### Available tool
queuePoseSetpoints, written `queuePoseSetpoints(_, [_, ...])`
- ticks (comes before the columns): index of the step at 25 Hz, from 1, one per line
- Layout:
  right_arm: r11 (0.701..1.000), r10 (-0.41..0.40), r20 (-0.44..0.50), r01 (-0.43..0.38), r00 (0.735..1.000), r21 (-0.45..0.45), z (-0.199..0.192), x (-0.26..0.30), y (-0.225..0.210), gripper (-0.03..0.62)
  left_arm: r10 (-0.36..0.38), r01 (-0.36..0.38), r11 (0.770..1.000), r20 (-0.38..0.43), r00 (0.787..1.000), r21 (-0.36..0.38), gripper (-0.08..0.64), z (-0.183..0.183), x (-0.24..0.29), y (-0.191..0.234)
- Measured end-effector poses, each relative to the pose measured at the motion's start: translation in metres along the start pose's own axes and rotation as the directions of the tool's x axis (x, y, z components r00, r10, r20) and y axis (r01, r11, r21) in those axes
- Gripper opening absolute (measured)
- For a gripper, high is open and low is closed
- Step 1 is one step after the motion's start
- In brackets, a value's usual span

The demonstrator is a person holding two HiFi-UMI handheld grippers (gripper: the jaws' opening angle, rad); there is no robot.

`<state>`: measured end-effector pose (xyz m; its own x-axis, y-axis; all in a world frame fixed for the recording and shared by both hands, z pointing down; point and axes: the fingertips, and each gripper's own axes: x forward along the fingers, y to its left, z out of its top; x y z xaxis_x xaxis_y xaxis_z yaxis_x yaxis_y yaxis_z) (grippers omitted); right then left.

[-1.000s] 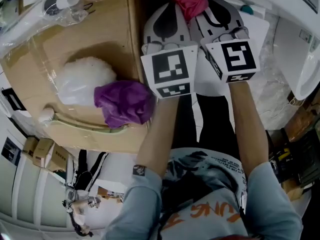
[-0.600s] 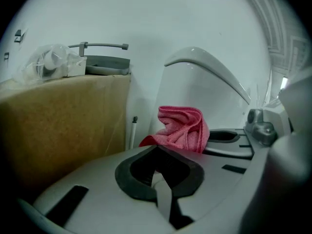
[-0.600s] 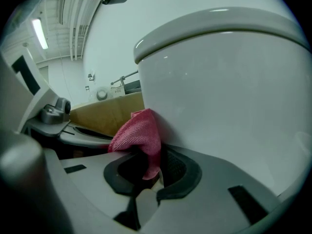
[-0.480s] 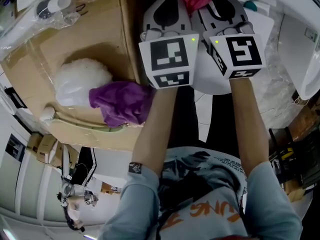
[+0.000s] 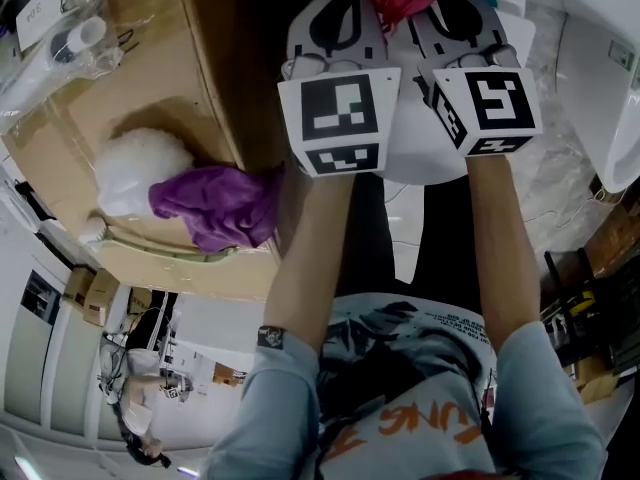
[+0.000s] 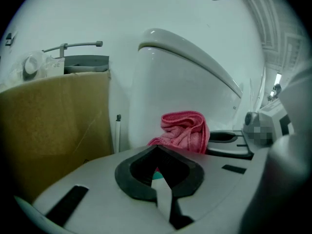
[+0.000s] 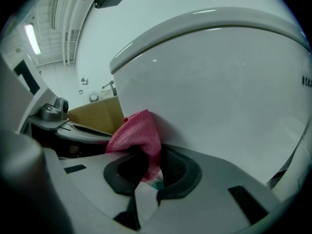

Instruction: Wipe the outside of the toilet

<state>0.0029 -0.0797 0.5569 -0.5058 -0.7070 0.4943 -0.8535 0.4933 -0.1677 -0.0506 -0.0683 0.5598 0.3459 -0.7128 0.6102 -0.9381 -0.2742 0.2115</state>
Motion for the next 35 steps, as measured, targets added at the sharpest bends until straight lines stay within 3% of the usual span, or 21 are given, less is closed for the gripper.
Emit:
queuePoseSetpoints(13, [0.999, -0.037, 0.006, 0.037, 0.999, 0.012, -0.005, -0.041, -0.053, 0.077, -0.022, 0.022, 0.999, -0.013, 1.000, 0.047, 0.025, 0.005, 0.019, -0.058])
queuePoseSetpoints(35, [0.978, -0.194, 0.007, 0.192, 0.981, 0.076, -0.029, -0.123, -0.185, 0.077, -0.112, 0.115, 0.988, -0.030, 0.993, 0.100, 0.025, 0.009, 0.057, -0.183])
